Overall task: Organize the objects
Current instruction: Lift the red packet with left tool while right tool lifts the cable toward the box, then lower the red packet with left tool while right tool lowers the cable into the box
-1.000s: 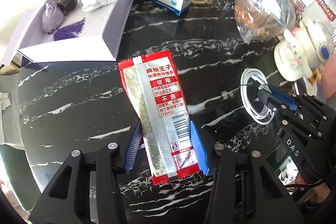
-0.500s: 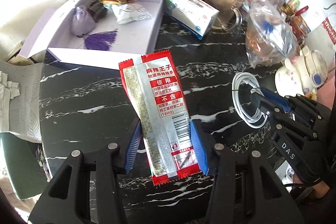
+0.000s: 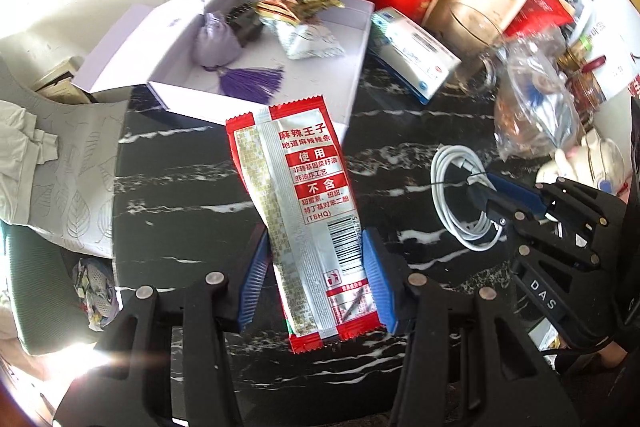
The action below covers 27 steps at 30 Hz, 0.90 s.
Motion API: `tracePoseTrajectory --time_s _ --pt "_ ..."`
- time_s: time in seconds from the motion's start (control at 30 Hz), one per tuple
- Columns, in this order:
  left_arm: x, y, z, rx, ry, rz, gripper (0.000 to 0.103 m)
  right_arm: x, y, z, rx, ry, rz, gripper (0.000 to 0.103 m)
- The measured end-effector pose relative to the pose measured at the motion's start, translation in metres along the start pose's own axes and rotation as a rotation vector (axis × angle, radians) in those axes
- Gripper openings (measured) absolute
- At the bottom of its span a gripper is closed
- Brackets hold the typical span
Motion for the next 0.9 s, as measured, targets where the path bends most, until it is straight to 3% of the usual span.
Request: tracePoseTrajectory --time_s 0.47,0.9 --pt "-0.026 -0.053 0.047 -0.05 -0.031 -0.073 0.045 0.003 -0.068 0.026 -0.131 -0.032 -0.04 0.015" --pt "-0.015 -0.109 0.062 -0.03 -0.023 -0.077 0.045 0.018 -0.113 0.019 -0.153 -0.04 -0.035 0.015"
Point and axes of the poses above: each gripper's, at about its wrist camera, not at the fingertips, and x roughly the way its jaws point, z to its left, y to its underside, the point moved 9 cm from there along x, roughly the way its jaws point, and after that the axes turned 10 degrees about -x, right-handed, at the moved point
